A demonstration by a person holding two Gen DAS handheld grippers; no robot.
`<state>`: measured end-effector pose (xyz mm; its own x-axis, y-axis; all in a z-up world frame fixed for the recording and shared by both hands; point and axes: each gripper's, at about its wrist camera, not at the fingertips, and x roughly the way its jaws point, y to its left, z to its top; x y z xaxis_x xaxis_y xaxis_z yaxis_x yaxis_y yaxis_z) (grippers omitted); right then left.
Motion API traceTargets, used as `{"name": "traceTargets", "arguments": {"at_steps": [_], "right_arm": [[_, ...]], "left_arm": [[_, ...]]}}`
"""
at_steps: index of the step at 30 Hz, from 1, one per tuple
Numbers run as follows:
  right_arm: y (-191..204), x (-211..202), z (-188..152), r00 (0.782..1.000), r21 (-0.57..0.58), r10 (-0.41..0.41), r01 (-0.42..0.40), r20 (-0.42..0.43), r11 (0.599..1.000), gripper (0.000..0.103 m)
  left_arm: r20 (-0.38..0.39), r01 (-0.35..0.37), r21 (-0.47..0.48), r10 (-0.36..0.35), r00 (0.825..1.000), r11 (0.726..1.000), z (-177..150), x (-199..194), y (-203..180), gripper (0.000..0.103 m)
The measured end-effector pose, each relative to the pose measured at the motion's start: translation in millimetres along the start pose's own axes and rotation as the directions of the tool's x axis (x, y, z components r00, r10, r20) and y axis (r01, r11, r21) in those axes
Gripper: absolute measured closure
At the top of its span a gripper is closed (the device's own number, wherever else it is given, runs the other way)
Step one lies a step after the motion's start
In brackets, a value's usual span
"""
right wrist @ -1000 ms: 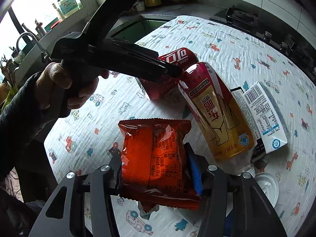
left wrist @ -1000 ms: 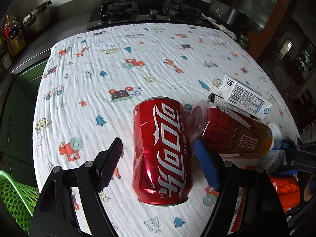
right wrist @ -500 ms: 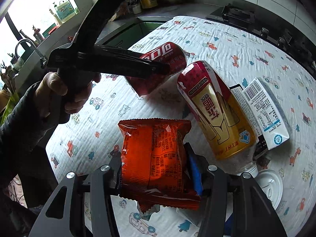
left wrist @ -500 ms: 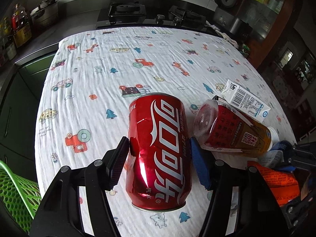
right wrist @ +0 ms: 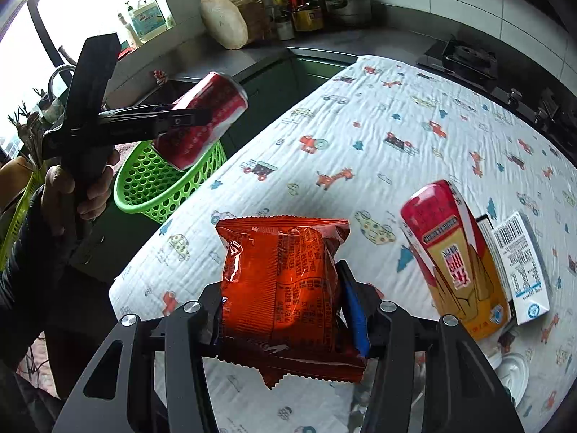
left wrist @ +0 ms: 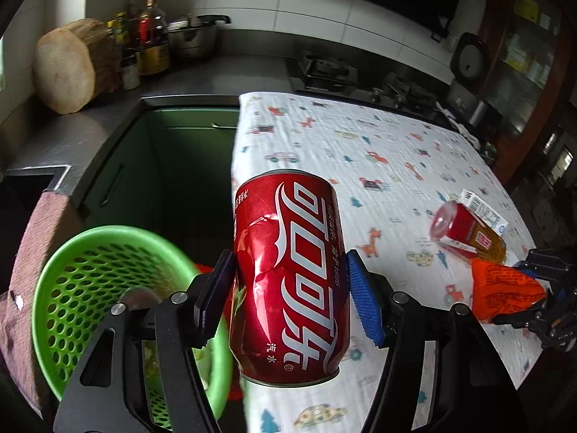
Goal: Collect trash
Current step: 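Drop the Coca-Cola can into the green basket with the left tool while the right tool drops the orange bag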
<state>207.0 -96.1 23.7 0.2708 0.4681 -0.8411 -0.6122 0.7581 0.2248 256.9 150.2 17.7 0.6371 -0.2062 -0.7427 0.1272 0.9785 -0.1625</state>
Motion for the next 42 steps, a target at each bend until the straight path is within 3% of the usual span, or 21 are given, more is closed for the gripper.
{"name": "traceTargets", "arguments": {"at_steps": [8,16,22,24,32,42], "right_arm": [[52,37,38,0.997,-0.056,0.078,-0.079,-0.011,0.995,0.053],[89,79,75,0.989,-0.078,0.147,-0.149,-0.028,0.986,0.053],[111,103,99,0.984,-0.097,0.174,-0.177,-0.037,0.979,0.053],[116,109,107,0.982,-0.094,0.187,-0.189,-0.035,0.977,0.053],[136,134,129,0.975,-0.082,0.218,-0.22,-0.029,0.972,0.053],[171,179,145,0.982,-0.1,0.183,-0.188,-0.053,0.977,0.05]], "left_arm": [[-0.038,-0.174,-0.15,0.17,0.985,0.973,-32,-19,110,0.041],[-0.134,-0.247,-0.265,0.218,0.967,0.932,-69,-6,175,0.04],[-0.171,-0.27,-0.311,0.226,0.959,0.911,-85,-1,192,0.039],[-0.169,-0.272,-0.318,0.228,0.959,0.908,-89,-3,195,0.033],[-0.126,-0.262,-0.334,0.233,0.964,0.905,-96,-24,193,0.032],[-0.07,-0.256,-0.38,0.248,0.966,0.889,-113,-64,194,0.028]]}}
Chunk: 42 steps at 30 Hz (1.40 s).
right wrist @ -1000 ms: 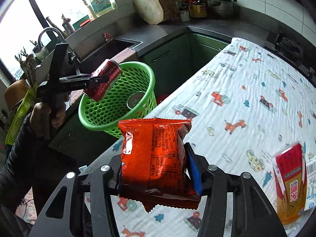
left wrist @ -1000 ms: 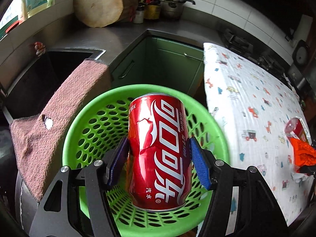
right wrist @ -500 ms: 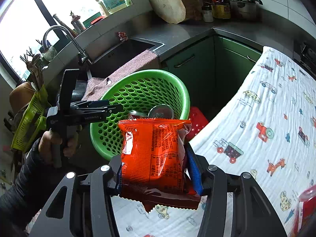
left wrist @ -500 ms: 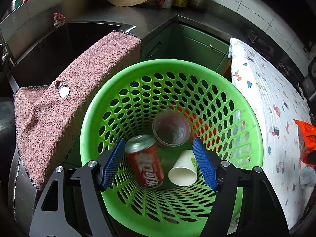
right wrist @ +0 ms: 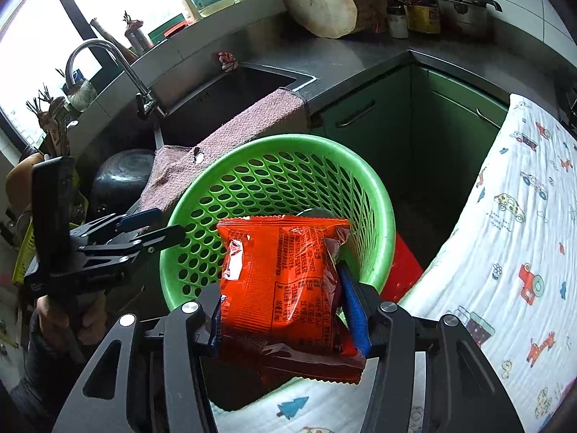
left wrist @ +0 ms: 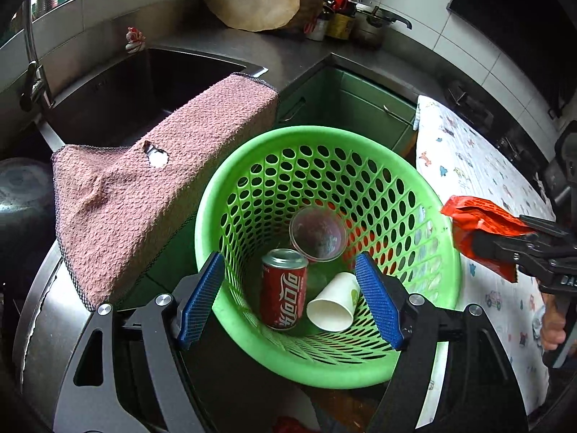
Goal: Collect trash
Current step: 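Drop the Coca-Cola can into the green basket with the left tool while the right tool drops the orange bag, then grasp the crumpled foil with the left tool while the right tool grasps the silver-blue can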
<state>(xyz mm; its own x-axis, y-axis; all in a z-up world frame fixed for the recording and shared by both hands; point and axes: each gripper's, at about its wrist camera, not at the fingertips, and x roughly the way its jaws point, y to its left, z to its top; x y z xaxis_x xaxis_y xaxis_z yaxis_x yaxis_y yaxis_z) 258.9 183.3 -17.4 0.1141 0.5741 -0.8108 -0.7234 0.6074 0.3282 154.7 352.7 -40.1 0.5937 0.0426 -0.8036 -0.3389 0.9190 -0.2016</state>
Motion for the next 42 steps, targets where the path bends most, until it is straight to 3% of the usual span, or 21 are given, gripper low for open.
{"name": "traceTargets", "arguments": {"at_steps": [1,3,5,15,25,33,42], "right_arm": [[1,4,1,1.0,0.008,0.001,-0.001,-0.001,1.0,0.047],[3,10,3,1.0,0.014,0.0,0.0,0.0,1.0,0.029],[6,12,3,1.0,0.011,-0.009,0.009,0.009,1.0,0.024],[11,-20,-8,0.998,-0.009,-0.029,0.029,0.051,1.0,0.019],[-15,-89,-59,0.986,0.051,-0.088,0.081,0.14,0.995,0.013],[-63,-150,-120,0.965,0.128,-0.209,0.19,0.156,0.973,0.012],[-122,-215,-197,0.919,0.155,-0.387,0.373,0.077,0.915,0.011]], "left_arm": [[0.005,0.0,-0.005,0.0,1.0,1.0,-1,-3,2,0.027],[0.015,-0.003,-0.014,0.003,1.0,1.0,-4,-9,7,0.025],[0.021,-0.002,-0.021,0.003,1.0,1.0,-7,-13,11,0.025],[0.027,0.006,-0.022,-0.006,1.0,1.0,-12,-19,10,0.024],[0.04,0.059,0.031,-0.06,0.997,0.998,-20,-25,-25,0.022],[0.024,0.099,0.102,-0.102,0.995,0.99,-28,-23,-70,0.02],[-0.004,0.164,0.204,-0.167,0.986,0.965,-39,-20,-131,0.02]]}}
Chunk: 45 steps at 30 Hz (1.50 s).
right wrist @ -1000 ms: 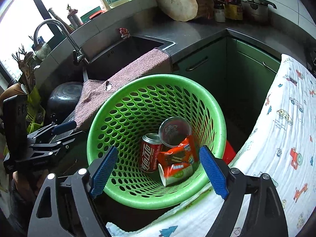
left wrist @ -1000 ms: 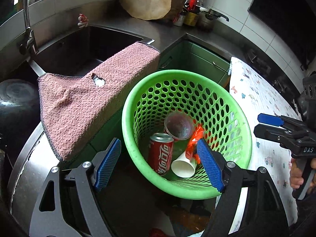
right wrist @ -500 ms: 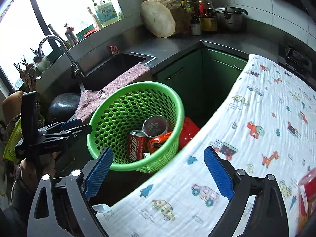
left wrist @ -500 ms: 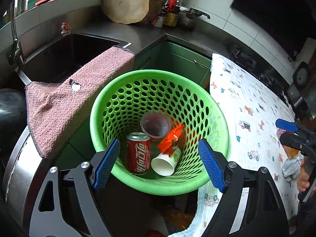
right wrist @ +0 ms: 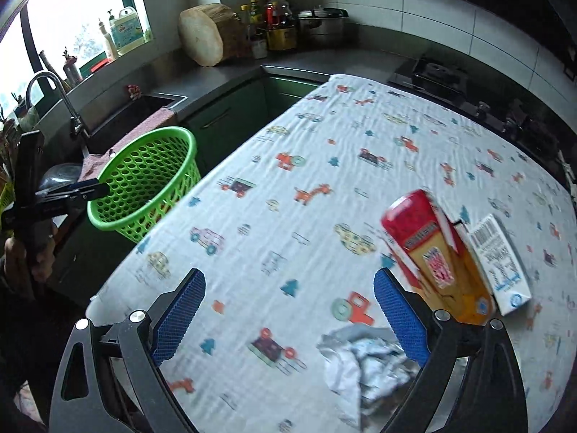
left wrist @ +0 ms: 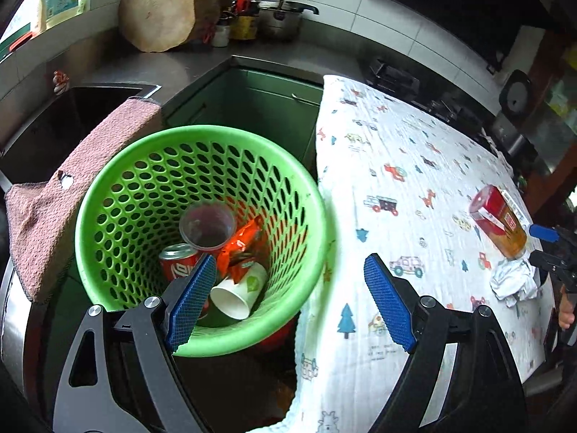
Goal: Collect trash
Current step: 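Grasp the crumpled foil with the left tool while the right tool grasps the silver-blue can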
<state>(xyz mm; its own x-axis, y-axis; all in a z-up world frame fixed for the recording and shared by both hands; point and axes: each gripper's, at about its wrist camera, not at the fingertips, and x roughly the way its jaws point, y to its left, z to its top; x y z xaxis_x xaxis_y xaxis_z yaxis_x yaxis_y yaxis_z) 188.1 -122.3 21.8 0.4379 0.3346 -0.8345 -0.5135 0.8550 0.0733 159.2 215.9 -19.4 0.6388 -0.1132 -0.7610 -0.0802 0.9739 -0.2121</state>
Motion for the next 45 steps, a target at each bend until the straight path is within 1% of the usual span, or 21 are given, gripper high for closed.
{"name": "traceTargets", "arguments": {"at_steps": [2,5,11,15,18,20,24,29,34,39,44,45], "right_arm": [[-14,-7,-11,0.999,-0.017,-0.037,0.037,-0.016,0.999,0.011],[-36,-17,-24,0.998,-0.032,-0.055,0.054,-0.036,0.998,0.011],[-80,-19,-41,0.995,-0.006,-0.041,0.041,-0.088,0.999,0.011],[-102,-14,-52,0.993,0.004,-0.011,0.012,-0.115,1.0,0.011],[-109,-9,-60,0.99,-0.006,0.008,-0.009,-0.142,1.0,0.011],[-109,-7,-66,0.987,-0.028,0.016,-0.021,-0.161,0.999,0.011],[-104,-7,-82,0.981,-0.089,-0.003,-0.014,-0.193,0.996,0.011],[-95,-5,-99,0.972,-0.121,0.004,-0.033,-0.234,0.992,0.011],[-80,-2,-113,0.967,-0.163,0.0,-0.043,-0.253,0.986,0.011],[-69,3,-113,0.971,-0.223,-0.06,0.008,-0.23,0.975,0.011],[-62,16,-112,0.966,-0.275,-0.127,0.062,-0.224,0.959,0.011],[-61,18,-113,0.964,-0.289,-0.148,0.08,-0.222,0.954,0.013]], "left_arm": [[-0.004,0.014,0.027,-0.014,1.0,1.0,1,2,-14,0.02],[-0.013,0.026,0.062,-0.025,1.0,0.998,0,6,-35,0.02],[-0.045,0.066,0.108,-0.061,0.997,0.992,-4,17,-70,0.018],[-0.071,0.067,0.132,-0.058,0.996,0.989,-8,27,-89,0.018],[-0.085,0.067,0.148,-0.055,0.995,0.987,-8,33,-100,0.018],[-0.091,0.07,0.157,-0.056,0.994,0.985,-8,36,-107,0.018],[-0.102,0.075,0.174,-0.057,0.993,0.982,-7,42,-120,0.018],[-0.118,0.093,0.198,-0.07,0.991,0.976,-7,48,-137,0.018],[-0.136,0.12,0.233,-0.09,0.987,0.965,-10,53,-157,0.018],[-0.155,0.173,0.253,-0.136,0.978,0.952,-14,54,-177,0.018],[-0.19,0.243,0.283,-0.194,0.962,0.928,-24,57,-204,0.018],[-0.198,0.26,0.286,-0.208,0.958,0.922,-26,57,-209,0.018]]}}
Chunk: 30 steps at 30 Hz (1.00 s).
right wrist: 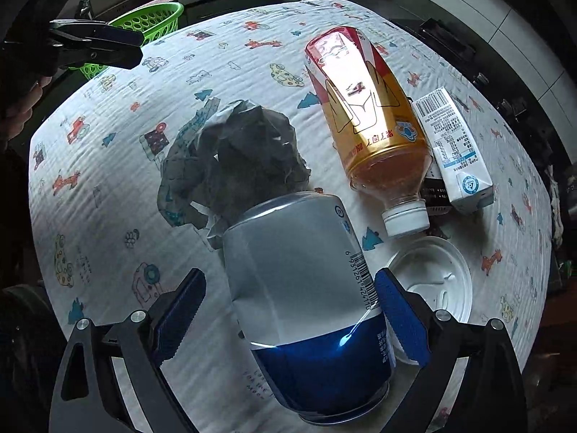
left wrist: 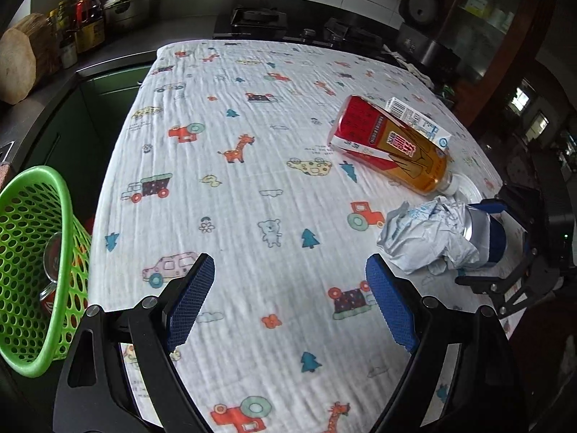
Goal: Collect trash
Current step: 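Grasp the crumpled foil with the left tool while the right tool grasps the silver-blue can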
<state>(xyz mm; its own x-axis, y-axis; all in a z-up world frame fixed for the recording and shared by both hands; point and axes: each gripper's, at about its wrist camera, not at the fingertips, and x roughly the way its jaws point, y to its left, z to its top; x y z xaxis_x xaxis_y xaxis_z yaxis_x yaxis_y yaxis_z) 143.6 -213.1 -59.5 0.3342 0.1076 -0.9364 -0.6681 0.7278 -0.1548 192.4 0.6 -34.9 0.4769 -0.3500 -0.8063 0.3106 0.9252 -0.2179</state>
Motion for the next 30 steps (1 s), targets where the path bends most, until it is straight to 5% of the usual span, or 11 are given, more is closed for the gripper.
{"name": "traceTargets", "arguments": {"at_steps": [3,11,21,23,25,30], "right_arm": [[-1,4,-2,0.999,0.003,-0.035,0.035,-0.01,0.999,0.026],[-19,-8,-16,1.0,0.113,-0.001,-0.001,0.022,0.994,0.027],[-25,-27,-42,0.999,0.212,0.014,-0.023,0.044,0.977,0.029],[-25,-29,-45,0.999,0.224,0.022,-0.032,0.045,0.974,0.029],[-24,-29,-47,0.998,0.236,0.032,-0.042,0.048,0.971,0.029],[-21,-31,-46,0.997,0.255,0.053,-0.066,0.056,0.965,0.029]], "left_arm": [[-0.011,0.056,0.014,-0.056,0.998,0.998,0,6,-15,0.018],[-0.023,0.2,0.076,-0.199,0.98,0.977,8,21,-62,0.013],[-0.072,0.239,0.133,-0.231,0.97,0.962,20,60,-99,0.013],[-0.077,0.246,0.129,-0.237,0.968,0.961,20,65,-98,0.02],[-0.092,0.258,0.125,-0.248,0.964,0.958,18,70,-97,0.039],[-0.073,0.254,0.146,-0.246,0.967,0.956,11,64,-93,0.056]]}}
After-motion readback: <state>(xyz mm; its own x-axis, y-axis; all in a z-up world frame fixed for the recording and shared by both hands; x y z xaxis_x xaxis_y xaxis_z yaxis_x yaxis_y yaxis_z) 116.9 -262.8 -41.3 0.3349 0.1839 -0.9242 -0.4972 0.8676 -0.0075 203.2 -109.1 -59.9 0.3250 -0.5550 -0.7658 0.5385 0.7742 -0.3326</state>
